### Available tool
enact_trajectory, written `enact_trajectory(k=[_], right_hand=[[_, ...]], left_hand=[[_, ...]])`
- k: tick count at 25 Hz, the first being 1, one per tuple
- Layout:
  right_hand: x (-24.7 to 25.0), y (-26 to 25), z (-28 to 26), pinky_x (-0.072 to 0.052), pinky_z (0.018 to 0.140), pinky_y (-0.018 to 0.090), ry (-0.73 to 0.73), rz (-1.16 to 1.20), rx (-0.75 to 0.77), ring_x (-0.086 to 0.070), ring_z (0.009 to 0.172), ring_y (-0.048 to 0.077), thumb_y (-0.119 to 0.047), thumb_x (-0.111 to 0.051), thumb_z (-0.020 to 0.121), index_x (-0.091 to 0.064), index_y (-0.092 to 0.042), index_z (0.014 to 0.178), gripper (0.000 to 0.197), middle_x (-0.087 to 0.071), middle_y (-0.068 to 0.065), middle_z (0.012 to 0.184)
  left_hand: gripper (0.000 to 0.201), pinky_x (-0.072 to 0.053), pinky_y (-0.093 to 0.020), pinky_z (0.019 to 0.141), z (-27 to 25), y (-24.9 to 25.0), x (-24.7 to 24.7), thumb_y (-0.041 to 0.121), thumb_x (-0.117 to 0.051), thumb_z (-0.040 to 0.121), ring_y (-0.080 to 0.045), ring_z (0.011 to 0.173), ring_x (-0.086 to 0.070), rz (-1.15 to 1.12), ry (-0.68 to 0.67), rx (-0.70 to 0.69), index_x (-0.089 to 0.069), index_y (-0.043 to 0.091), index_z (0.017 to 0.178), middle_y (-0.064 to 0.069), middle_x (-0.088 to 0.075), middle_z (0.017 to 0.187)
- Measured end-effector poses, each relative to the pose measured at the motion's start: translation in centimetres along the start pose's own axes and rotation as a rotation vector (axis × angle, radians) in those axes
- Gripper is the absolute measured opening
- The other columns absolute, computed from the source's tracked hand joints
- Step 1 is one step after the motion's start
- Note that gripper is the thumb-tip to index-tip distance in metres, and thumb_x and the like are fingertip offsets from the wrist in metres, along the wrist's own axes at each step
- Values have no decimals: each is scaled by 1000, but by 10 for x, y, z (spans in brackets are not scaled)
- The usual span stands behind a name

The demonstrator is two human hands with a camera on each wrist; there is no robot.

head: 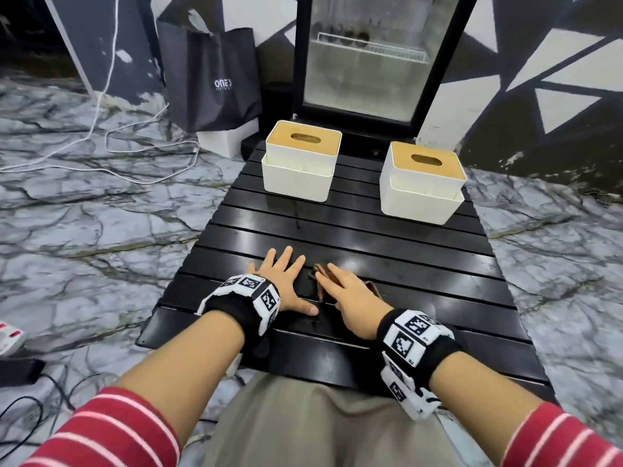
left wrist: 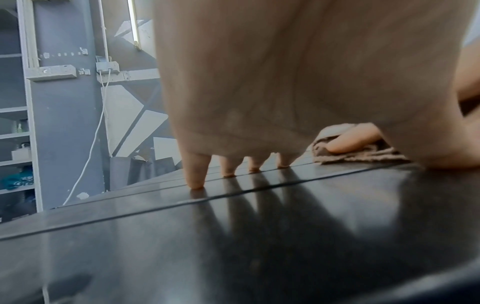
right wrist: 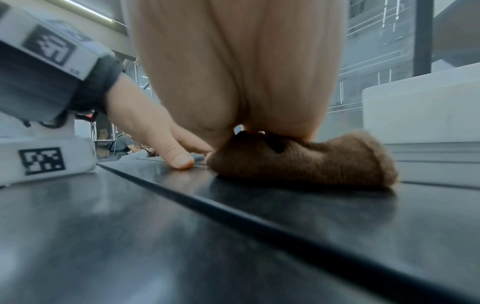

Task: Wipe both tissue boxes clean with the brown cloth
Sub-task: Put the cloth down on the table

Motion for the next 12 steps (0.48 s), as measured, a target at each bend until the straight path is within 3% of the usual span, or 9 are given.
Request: enact_trajectory(k=[5,12], right_hand=[[12,15,18,-16,115,42,20,59,-141,-3,143,28,0,-47,84,1,-23,146,82,6,6,155],[-3,-20,8,-16,115,43,6,84,-25,-5,143,24,-3,-47,87,-8,-22,146,73,2,5,156]], left_hand=[[109,-3,-55,116,1,-1,-1,72,-59,71,-24,145,17,-15,-7,6,7,33,149,5,19,157],[110,-4,-55,116,2,-1,-2,72,-58,70,-25,145,15,-7,8,-5,6,31,149,4,16,158]])
Point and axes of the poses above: each hand's wrist, its own z-axis towards the middle knuckle, its own x-axis out of the back of the hand, y = z × x, the point moved 7 cm from there along z, towards the middle knuckle
